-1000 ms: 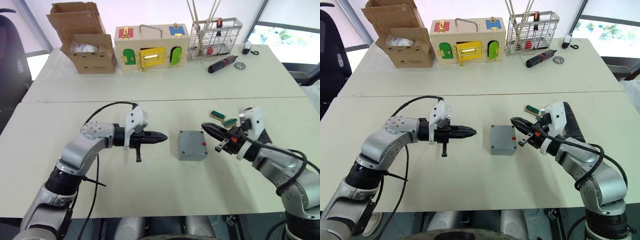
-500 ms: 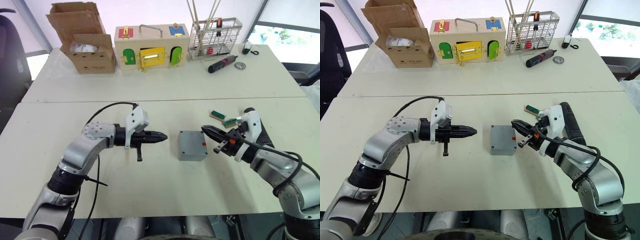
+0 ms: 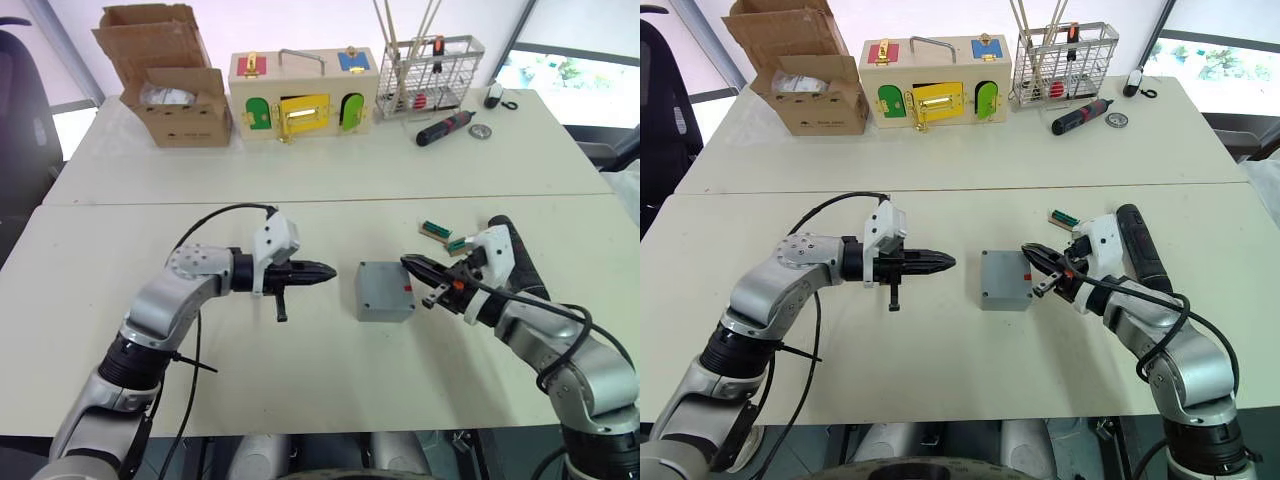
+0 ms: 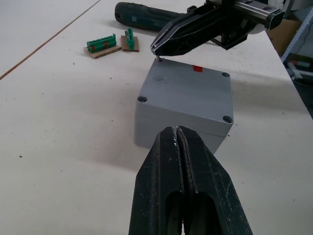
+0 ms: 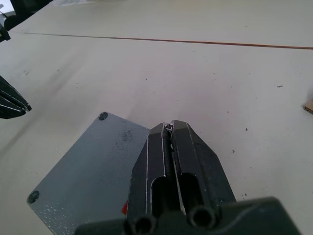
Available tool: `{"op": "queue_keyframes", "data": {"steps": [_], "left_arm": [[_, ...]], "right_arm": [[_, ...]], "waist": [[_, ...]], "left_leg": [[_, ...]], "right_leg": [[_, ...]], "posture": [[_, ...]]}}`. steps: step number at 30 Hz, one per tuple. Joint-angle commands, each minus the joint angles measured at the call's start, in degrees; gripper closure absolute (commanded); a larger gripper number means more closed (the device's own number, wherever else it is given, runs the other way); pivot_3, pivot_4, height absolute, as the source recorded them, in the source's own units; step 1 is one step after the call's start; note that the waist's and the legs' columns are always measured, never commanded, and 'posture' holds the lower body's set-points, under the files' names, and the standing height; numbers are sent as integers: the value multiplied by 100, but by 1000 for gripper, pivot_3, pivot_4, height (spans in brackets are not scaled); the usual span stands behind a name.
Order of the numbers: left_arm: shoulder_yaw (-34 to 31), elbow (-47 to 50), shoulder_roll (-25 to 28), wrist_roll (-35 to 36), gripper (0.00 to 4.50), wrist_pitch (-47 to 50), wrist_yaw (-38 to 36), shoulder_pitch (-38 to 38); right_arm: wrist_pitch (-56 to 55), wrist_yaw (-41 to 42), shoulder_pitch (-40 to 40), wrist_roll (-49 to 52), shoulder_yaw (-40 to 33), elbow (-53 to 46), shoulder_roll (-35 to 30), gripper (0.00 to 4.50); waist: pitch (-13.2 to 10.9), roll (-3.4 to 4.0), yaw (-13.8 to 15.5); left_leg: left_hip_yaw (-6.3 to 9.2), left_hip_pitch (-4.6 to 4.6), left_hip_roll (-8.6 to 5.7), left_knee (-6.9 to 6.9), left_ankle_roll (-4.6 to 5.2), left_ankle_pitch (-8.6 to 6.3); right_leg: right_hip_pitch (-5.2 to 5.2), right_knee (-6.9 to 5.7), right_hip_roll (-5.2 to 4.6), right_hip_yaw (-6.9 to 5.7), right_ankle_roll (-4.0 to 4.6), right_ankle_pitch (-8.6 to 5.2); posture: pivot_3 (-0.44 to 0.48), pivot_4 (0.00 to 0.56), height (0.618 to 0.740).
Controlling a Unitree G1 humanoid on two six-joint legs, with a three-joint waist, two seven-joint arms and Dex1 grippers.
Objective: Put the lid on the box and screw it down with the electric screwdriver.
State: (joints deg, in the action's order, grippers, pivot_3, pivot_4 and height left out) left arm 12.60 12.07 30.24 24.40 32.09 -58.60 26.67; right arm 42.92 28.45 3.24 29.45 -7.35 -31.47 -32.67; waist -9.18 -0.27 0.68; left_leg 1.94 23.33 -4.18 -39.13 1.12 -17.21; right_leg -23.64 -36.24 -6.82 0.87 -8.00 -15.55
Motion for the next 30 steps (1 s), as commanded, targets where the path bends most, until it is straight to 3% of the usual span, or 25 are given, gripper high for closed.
{"op": "queue_keyframes", "data": {"steps": [1, 9, 12, 17, 21, 26, 30], "left_arm": [[-66, 67, -19, 15, 4500, -94, 1, 48], [-79, 66, -17, 1, 4500, -104, 13, 47], [-78, 38, -14, -11, 4500, -119, 1, 70], [-101, -86, -77, 13, 4500, -153, -9, 183], [-135, -192, -232, 40, 4500, -202, 36, 274], [-242, -407, -612, 223, 4500, -201, 40, 644], [53, -523, -843, 98, 4500, -518, -209, 921]], "right_arm": [[-145, 15, 17, -86, -8, -25, -48, 4473], [-187, 38, -17, -182, -9, -12, -17, 4473], [-129, 58, 3, -101, -75, -79, -30, 3547], [13, 105, 28, 57, -281, -238, -159, 1168], [313, 138, 161, 418, -730, -430, -397, 54], [1445, 96, 879, 1448, -1947, -257, -1145, 23], [2298, 523, 1280, 1390, -2244, 752, -2716, 23]], "waist": [[0, 0, 2], [0, 0, 2], [0, 0, 3], [0, 0, 6], [0, 0, 3], [-1, 0, 21], [-1, 1, 17]], "left_leg": [[0, 0, 0, 0, 0, 0], [0, 0, 0, 0, 0, 0], [0, 0, 0, 0, 0, 0], [0, 0, 0, 0, 0, 0], [0, 0, -2, -1, 0, 0], [0, 1, -2, -5, 0, 0], [0, 2, -3, -3, 6, -3]], "right_leg": [[0, 0, 0, 0, 0, 0], [0, 0, 0, 0, 0, 0], [0, 0, 0, 0, 0, 0], [0, 0, 0, 0, 0, 0], [2, 0, -1, 0, 0, 0], [4, 0, -2, 0, 0, 0], [7, 6, -4, -2, 0, 0]], "posture": [[0, 150, 737], [0, 150, 737], [0, 150, 737], [0, 150, 737], [0, 150, 737], [0, 150, 737], [0, 150, 737]]}}
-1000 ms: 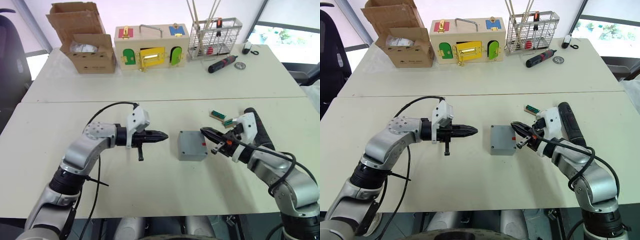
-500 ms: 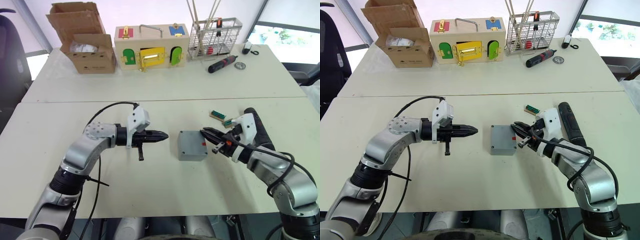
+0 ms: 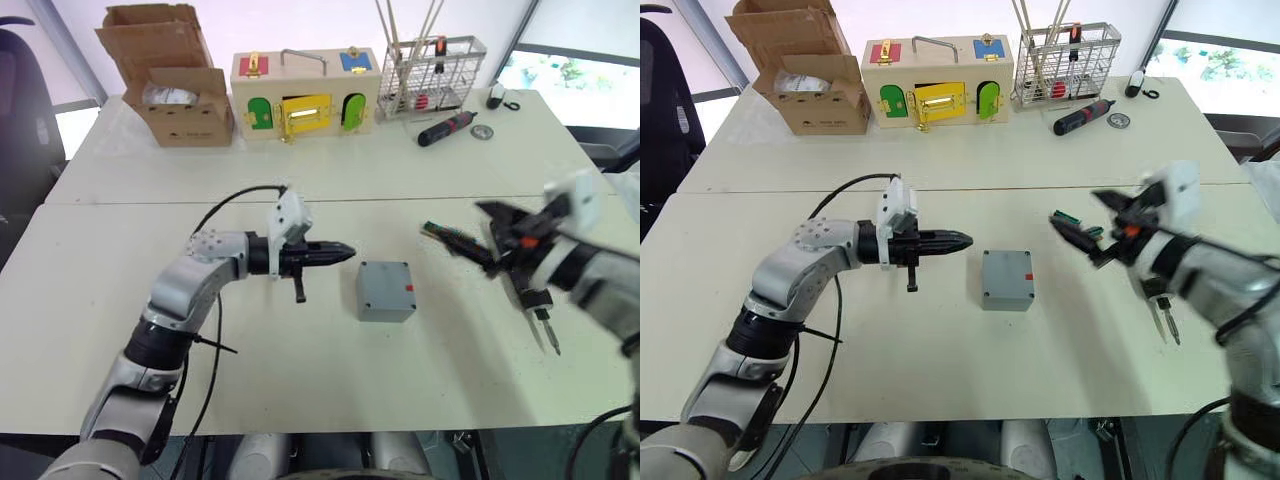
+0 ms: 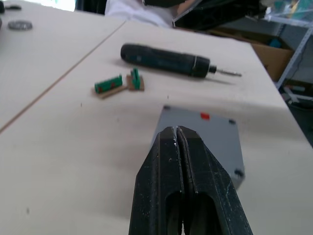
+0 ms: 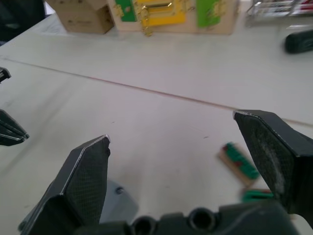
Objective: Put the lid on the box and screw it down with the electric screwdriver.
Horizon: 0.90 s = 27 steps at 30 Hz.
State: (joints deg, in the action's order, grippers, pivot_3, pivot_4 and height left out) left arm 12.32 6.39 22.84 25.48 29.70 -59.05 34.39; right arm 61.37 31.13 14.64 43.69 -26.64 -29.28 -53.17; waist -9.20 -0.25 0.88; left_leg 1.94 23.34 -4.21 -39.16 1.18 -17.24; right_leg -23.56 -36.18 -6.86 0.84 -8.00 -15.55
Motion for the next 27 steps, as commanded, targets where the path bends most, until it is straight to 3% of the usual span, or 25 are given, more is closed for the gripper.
{"op": "queue_keyframes", "data": {"steps": [1, 4, 7, 11, 17, 27], "left_arm": [[145, 51, -190, -17, 4500, -336, -192, 182], [290, 154, -377, -24, 4500, -398, -198, 184], [572, 476, -505, -33, 4500, -411, -226, -3], [927, 821, -488, -171, 4500, -430, -237, -219], [1136, 1127, -507, -244, 4500, -371, -119, -345], [1200, 1346, -610, -208, 4500, -217, 195, -558]], "right_arm": [[814, 371, 260, 5, -221, 888, -1066, 23], [1559, 580, 558, 141, 57, 1580, -1709, 23], [1967, 1150, 682, 71, 892, 2292, -2384, 23], [1964, 1894, 1080, -41, 1890, 2980, -2730, 23], [1717, 2487, 1933, -652, 3148, 3817, -2555, 23], [769, 3128, 3104, -2311, 4880, 5485, -1701, 23]], "waist": [[1, -1, -13], [1, 1, -21], [1, 8, -29], [2, 11, -33], [1, 19, -9], [0, 24, -16]], "left_leg": [[1, 0, 1, 2, 4, -2], [-7, 0, 4, 5, 9, -5], [-13, 1, 6, 4, 9, -5], [-19, 0, 7, 2, 10, -6], [-23, 1, 6, -1, 10, -6], [-24, 8, 2, -1, 8, -5]], "right_leg": [[2, 2, 0, -3, 0, 0], [-1, 6, -3, -1, 0, 0], [-2, 8, -4, 2, 0, 0], [-3, 8, -6, 7, 0, 0], [-7, 7, -6, 9, 0, 0], [-16, 7, -8, 8, 0, 0]], "posture": [[0, 150, 737], [0, 150, 737], [0, 150, 737], [0, 150, 737], [0, 150, 737], [0, 150, 737]]}}
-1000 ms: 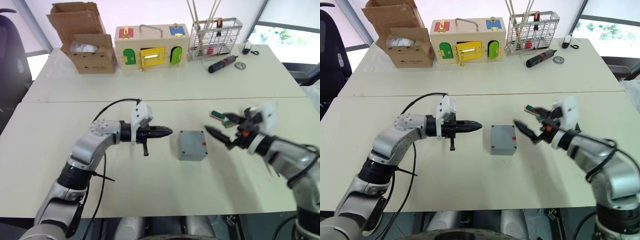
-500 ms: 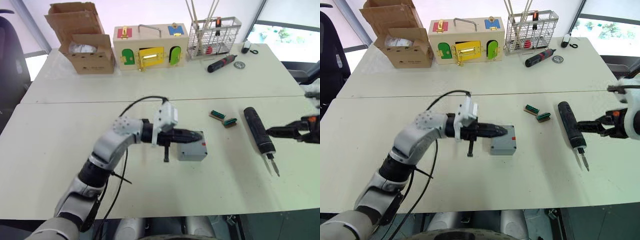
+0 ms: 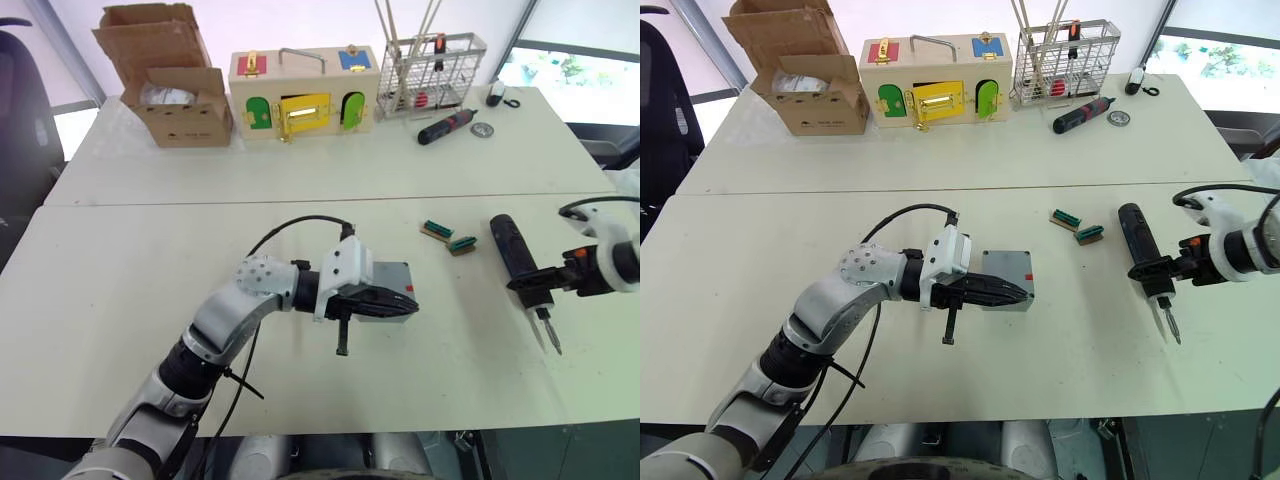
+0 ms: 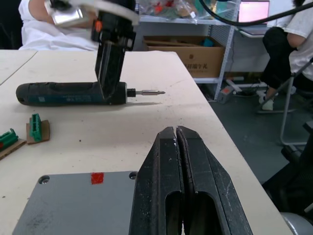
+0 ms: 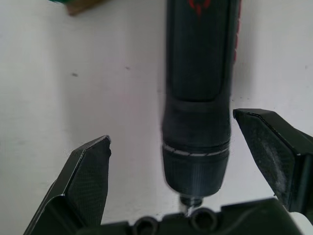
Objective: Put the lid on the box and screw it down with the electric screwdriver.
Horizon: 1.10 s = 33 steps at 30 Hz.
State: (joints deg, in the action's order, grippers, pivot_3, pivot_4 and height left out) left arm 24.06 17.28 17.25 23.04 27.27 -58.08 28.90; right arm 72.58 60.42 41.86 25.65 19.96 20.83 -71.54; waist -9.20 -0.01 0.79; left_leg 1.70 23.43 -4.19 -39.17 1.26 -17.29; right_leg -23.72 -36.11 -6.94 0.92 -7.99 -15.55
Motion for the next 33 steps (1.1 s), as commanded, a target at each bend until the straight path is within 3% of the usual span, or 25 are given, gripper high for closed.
{"op": "queue_keyframes", "data": {"steps": [1, 8, 9, 11, 15, 17, 26, 33], "left_arm": [[27, 260, -64, 33, 4500, 40, 131, -13], [22, 289, -79, 14, 4500, 70, 277, -51], [18, 294, -77, 11, 4500, 67, 298, -59], [1, 303, -73, 6, 4500, 60, 345, -80], [-2, 304, -82, 13, 4500, 45, 387, -95], [-2, 273, -102, 9, 4500, 15, 393, -85], [-1, 105, -206, -48, 4500, -99, 374, 1], [9, -68, -254, -116, 4500, -225, 347, 67]], "right_arm": [[-463, 273, 493, -670, 339, 662, 234, 23], [-1081, 839, 838, -1647, 970, 1457, 704, 23], [-1109, 962, 842, -1756, 1048, 1490, 725, 527], [-1247, 1201, 762, -2002, 1208, 1452, 693, 1082], [-1482, 1517, 625, -2340, 1258, 1394, 632, 2176], [-1563, 1660, 520, -2465, 1254, 1269, 589, 2487], [-1781, 1969, -92, -2803, 1012, 616, 340, 2487], [-2065, 2291, 17, -2982, 823, 596, 332, 2487]], "waist": [[0, 0, -11], [1, -2, -11], [2, -3, -7], [2, -3, -1], [2, -4, 7], [2, -4, 8], [3, -4, 166], [3, -4, 154]], "left_leg": [[0, 0, 0, 0, 0, 0], [1, -3, 2, -4, -1, 1], [1, -4, 1, -6, -1, 1], [2, -7, -1, -10, -1, 1], [14, -6, -2, -7, -2, 0], [18, -6, -1, -4, -2, 0], [27, -6, -2, -4, -6, 1], [28, -6, -3, -5, -7, 2]], "right_leg": [[0, 0, 0, 0, 0, 0], [5, 0, 4, -2, 0, 0], [8, 1, 4, -2, 0, 0], [16, 2, 3, -2, 0, 0], [15, 1, 3, -9, 0, 0], [15, 1, 3, -13, 0, 0], [19, 2, 3, -21, 0, 0], [21, 3, 3, -24, 0, 0]], "posture": [[0, 150, 737], [0, 150, 737], [0, 150, 737], [0, 150, 737], [0, 150, 737], [0, 150, 737], [0, 150, 737], [0, 150, 737]]}}
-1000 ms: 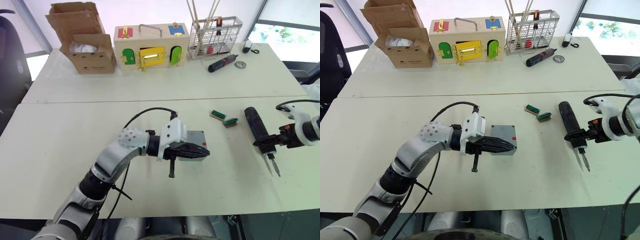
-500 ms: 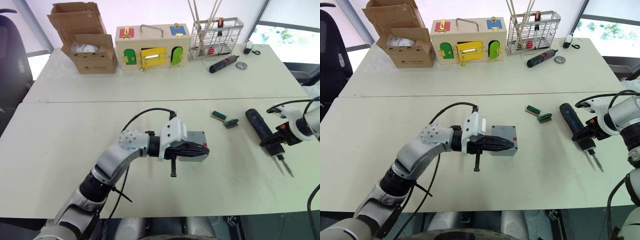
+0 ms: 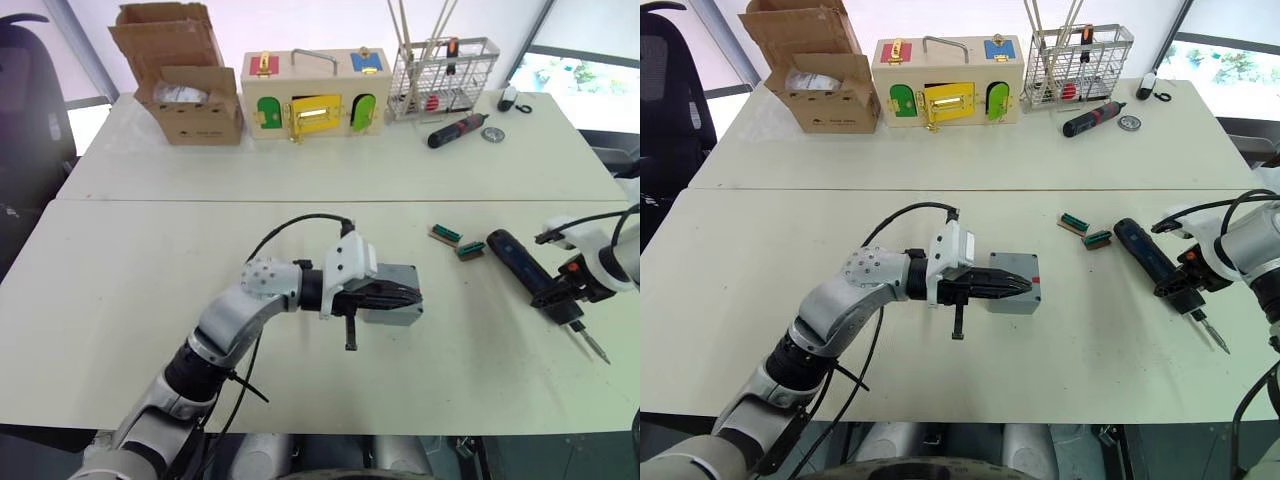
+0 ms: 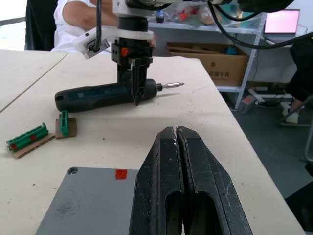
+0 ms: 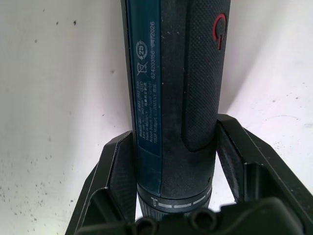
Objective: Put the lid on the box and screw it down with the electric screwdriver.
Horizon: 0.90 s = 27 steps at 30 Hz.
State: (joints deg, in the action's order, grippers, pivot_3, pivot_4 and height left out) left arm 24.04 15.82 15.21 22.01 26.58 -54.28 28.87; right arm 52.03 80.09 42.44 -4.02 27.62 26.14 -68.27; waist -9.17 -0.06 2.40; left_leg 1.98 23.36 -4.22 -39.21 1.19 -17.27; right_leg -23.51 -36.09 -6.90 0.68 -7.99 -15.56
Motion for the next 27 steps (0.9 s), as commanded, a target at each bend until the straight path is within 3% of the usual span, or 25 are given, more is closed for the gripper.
{"op": "queue_keyframes", "data": {"steps": [1, 3, 8, 13, 17, 21, 27], "left_arm": [[7, 59, -40, -33, 4500, -168, -40, 67], [-13, 25, -18, -60, 4500, -191, -56, 58], [-231, -218, 160, -53, 4500, -261, -153, 149], [-501, -553, 309, 48, 4500, -283, -321, 411], [-632, -947, 393, 53, 4500, -302, -572, 729], [-618, -1103, 410, 46, 4500, -334, -756, 906], [-594, -1228, 356, 26, 4500, -376, -910, 996]], "right_arm": [[121, 367, 135, 50, -75, 122, 28, 2487], [397, 473, 424, 182, -279, 182, 47, 2487], [2261, 191, 1687, 926, -1282, 509, 280, 2487], [3920, -642, 1704, 1620, -2997, -335, 373, 2487], [4047, -1785, 684, 2755, -5239, -1301, 995, 2487], [4047, -3377, -343, 3777, -6975, -2421, 1795, 2487], [4047, -5339, -1836, 5861, -8300, -3688, 2212, 2487]], "waist": [[0, 0, -17], [-2, 4, -34], [-8, 59, -162], [-6, 60, -121], [-4, 54, -63], [-3, 59, 7], [-2, 59, -30]], "left_leg": [[-1, 0, 0, 0, 0, 0], [-6, 1, 0, 1, -1, 0], [-23, 5, 1, 1, -5, 3], [-8, 28, 4, 20, -6, 3], [-12, 68, -5, 3, -5, 3], [-25, 68, -8, -7, -5, 5], [-20, 66, -17, -7, -7, 7]], "right_leg": [[-1, 0, 0, 0, 0, 0], [-5, 0, 0, 2, 0, 0], [-20, -7, -2, 19, 0, 0], [-51, -10, -2, 9, 0, 0], [-81, -12, -10, 6, 1, 2], [-87, -27, -16, 10, -1, 3], [-101, -90, -23, 7, -1, 2]], "posture": [[0, 150, 737], [0, 150, 737], [0, 150, 737], [0, 150, 737], [0, 150, 737], [0, 150, 737], [0, 150, 737]]}}
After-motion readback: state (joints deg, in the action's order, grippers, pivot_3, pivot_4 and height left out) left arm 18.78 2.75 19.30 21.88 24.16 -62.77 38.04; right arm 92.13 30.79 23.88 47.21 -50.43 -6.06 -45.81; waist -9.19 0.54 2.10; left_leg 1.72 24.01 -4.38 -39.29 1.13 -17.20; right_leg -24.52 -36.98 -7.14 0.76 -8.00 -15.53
